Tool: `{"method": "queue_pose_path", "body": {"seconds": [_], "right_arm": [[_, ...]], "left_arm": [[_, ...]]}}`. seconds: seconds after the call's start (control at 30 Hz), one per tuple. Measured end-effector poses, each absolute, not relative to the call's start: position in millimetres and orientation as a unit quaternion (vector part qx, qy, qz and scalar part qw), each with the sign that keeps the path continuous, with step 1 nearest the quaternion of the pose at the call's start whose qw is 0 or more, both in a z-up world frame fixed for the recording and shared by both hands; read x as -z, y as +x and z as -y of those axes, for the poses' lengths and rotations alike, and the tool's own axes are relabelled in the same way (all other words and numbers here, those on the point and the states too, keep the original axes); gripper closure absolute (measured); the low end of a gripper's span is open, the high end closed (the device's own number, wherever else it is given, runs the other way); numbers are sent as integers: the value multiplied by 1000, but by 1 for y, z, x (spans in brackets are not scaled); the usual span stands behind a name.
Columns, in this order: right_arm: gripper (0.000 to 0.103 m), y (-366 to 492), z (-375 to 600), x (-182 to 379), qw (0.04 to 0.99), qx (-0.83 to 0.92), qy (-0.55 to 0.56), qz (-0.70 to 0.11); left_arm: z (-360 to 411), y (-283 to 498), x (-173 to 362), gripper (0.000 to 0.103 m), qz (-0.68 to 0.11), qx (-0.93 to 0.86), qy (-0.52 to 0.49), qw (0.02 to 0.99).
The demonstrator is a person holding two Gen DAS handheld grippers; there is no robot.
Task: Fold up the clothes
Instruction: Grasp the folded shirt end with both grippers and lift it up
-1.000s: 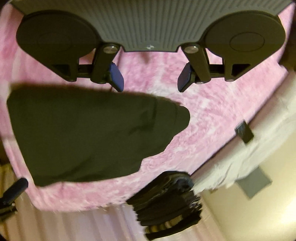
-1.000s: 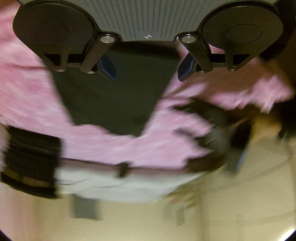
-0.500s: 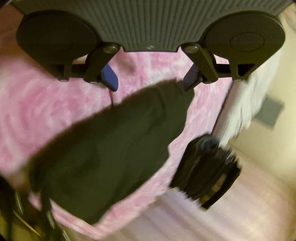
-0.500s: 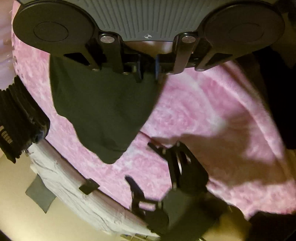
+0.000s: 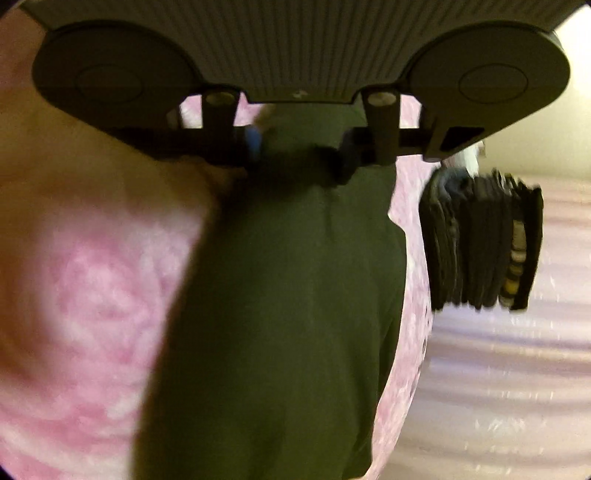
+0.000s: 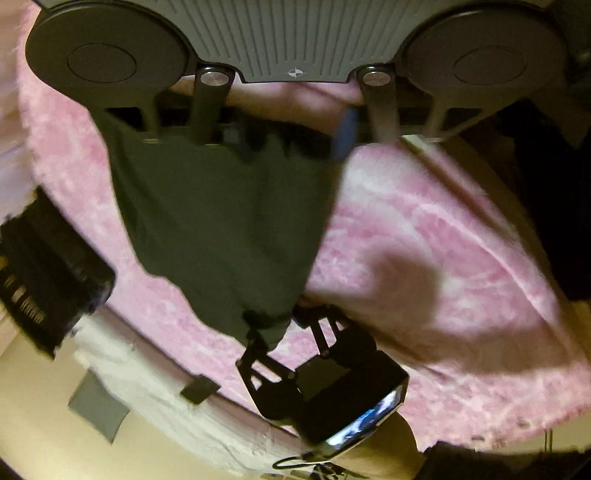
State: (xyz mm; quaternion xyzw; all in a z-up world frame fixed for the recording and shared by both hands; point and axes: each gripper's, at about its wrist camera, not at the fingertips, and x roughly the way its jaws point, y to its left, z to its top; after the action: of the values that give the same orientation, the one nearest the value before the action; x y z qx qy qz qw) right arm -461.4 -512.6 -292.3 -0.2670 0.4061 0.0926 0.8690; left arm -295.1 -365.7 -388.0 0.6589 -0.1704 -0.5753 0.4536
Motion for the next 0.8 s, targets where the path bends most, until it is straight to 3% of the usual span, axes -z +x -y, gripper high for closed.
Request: {"method": "queue_pose_path", "body": {"seconds": [0.07,0.27,0.37,0.4,0.5,0.53,0.57,0.8], "right_arm": [[48,-461,505,299,866,-91,-288,-398],[49,-461,500,318,850,-73,-356,-381],[82,-476,513,326,838,-78,-396,-366],[83,-482,518,327,840,-78,-400,-358],[86,-496,535,313,856,-75,-377,-345],[87,-501,540,306,862,-73,-369,-340],[87,-504,546,300,866,-70,-363,-336],[87,-526,580,289,863,-41,-366,-346]], "left_arm": [[367,-299,385,83,144,572,657,470],[352,-315,342,89,43,587,603,539],[334,-330,325,90,21,586,584,561],[328,-335,322,90,19,584,581,567],[316,-348,331,79,54,554,599,576],[314,-352,335,61,68,550,606,570],[312,-357,339,51,83,546,613,565],[337,-380,380,50,157,535,654,512]]}}
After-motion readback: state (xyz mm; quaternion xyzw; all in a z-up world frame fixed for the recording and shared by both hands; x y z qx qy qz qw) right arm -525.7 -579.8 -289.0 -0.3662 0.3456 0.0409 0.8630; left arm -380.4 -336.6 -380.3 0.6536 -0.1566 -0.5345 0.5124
